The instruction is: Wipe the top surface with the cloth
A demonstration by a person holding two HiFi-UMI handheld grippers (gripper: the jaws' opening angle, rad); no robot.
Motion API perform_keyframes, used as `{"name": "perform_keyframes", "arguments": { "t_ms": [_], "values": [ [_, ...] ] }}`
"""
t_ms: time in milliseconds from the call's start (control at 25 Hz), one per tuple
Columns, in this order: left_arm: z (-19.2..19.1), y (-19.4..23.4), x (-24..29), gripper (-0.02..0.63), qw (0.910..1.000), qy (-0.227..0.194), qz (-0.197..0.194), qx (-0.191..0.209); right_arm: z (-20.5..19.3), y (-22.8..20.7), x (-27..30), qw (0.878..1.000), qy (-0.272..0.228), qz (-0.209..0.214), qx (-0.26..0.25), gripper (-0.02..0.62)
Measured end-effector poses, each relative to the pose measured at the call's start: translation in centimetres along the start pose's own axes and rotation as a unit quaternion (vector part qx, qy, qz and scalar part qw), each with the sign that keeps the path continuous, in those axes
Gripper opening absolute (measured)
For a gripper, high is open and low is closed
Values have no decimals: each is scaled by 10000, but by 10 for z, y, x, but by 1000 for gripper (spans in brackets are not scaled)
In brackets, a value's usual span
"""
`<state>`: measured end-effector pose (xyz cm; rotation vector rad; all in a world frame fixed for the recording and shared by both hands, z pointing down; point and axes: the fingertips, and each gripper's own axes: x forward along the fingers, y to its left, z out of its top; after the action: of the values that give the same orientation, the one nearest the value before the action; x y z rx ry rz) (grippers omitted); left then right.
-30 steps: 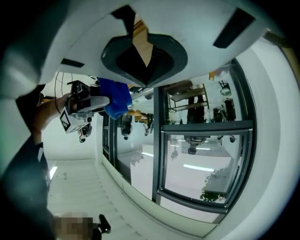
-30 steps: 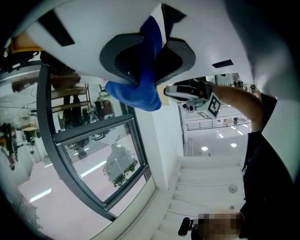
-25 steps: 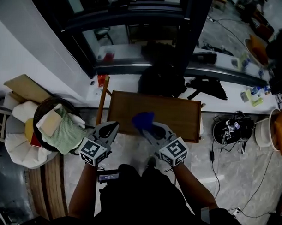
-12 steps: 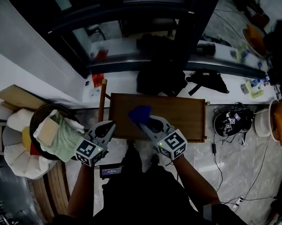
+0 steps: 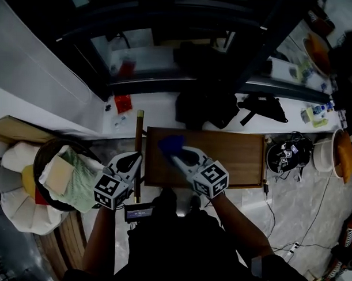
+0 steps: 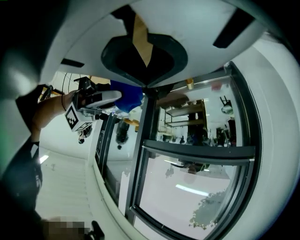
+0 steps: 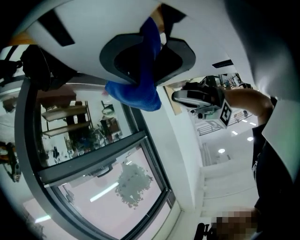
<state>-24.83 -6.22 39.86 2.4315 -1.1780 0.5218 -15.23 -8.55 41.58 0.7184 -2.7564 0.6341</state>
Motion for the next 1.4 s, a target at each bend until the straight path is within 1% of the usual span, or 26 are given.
{"name": "perform_keyframes", "arguments": {
  "t_ms": [200,480,640,840,1040,1320,1400],
  "values": [
    [-14,27,21,11,9994,320,-25,-126,-24,-18,51,9985,360,-233,344,69],
    [-47,45,64,11,9960,833,-89,-313,-68,-49,114,9926,806,-466,777,69],
    [-53,57,75,11,9946,983,-30,-326,-102,-66,148,9873,1152,-532,954,69],
    [-58,63,84,11,9938,1033,-4,-411,-137,-85,174,9779,1619,-667,1143,69],
    [-62,57,96,11,9934,1050,-68,-449,-158,-91,191,9708,2001,-677,1134,69],
    [-61,50,109,11,9923,1125,-121,-509,-159,-97,196,9684,2298,-726,647,69],
    [-61,48,112,11,9922,1143,-122,-480,-162,-96,195,9671,2344,-711,684,69]
  ]
}}
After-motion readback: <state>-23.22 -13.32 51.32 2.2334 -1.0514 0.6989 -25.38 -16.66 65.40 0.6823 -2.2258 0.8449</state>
